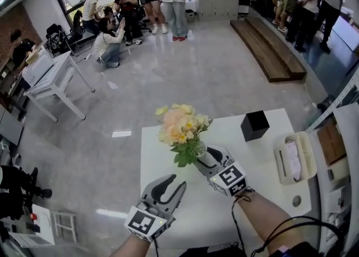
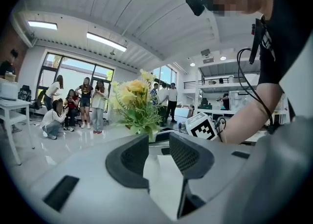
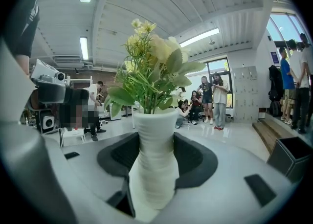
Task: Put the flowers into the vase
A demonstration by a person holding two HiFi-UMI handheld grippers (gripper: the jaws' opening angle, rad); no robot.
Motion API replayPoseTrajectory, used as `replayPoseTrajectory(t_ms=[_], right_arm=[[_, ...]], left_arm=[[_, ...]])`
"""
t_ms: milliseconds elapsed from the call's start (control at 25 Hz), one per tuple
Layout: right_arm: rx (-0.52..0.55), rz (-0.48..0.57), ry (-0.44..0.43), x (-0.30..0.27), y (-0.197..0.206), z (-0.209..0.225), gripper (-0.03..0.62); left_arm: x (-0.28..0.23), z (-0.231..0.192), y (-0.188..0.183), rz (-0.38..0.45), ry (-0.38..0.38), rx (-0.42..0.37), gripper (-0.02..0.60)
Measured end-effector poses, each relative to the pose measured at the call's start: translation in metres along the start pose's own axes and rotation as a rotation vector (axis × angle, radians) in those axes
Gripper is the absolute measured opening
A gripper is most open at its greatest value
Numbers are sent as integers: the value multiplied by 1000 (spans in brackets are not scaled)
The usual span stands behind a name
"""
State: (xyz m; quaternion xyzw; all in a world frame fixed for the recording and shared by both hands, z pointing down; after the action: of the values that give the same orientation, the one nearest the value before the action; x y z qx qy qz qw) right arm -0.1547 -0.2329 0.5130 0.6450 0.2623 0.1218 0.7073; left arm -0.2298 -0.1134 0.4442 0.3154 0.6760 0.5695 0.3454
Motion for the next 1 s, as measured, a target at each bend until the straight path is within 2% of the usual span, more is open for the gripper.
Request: replayPoseTrajectory(t_ms=[120, 280, 320, 440, 600, 760, 840, 1000], right_arm=[[6, -9, -3, -1, -1, 0, 222], [15, -23, -6, 1, 0, -1, 225], [17, -25, -7, 2, 1, -1, 227], [19, -17, -7, 5, 0, -1, 250], [11, -2, 11, 20, -4, 0, 250], [-46, 17, 44, 49, -4, 2, 249], [-83, 28, 64, 68, -5, 3, 208], [-112, 38, 88, 110, -7, -3, 65]], left_arm=[[13, 7, -4, 21, -13, 13, 126], [28, 17, 6, 6, -34, 38, 15], [31, 19, 9, 0, -39, 44, 5], [35, 23, 15, -16, -52, 68, 5], [37, 28, 18, -24, -58, 85, 5], [38, 33, 21, -37, -63, 81, 5], [38, 38, 21, -37, -63, 75, 5], [40, 51, 22, -23, -59, 61, 5]])
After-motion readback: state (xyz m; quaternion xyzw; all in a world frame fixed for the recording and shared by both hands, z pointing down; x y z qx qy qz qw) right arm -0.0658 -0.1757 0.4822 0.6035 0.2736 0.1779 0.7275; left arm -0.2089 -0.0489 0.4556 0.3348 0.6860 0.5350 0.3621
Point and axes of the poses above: the fingertips, and each gripper's own axes: x backward along the fingers, z to its right, y out of its underside, the point moved 3 cm from there along x, backward along the fingers, and after that the axes turned 3 degrees about z, right-handed, at the moved point
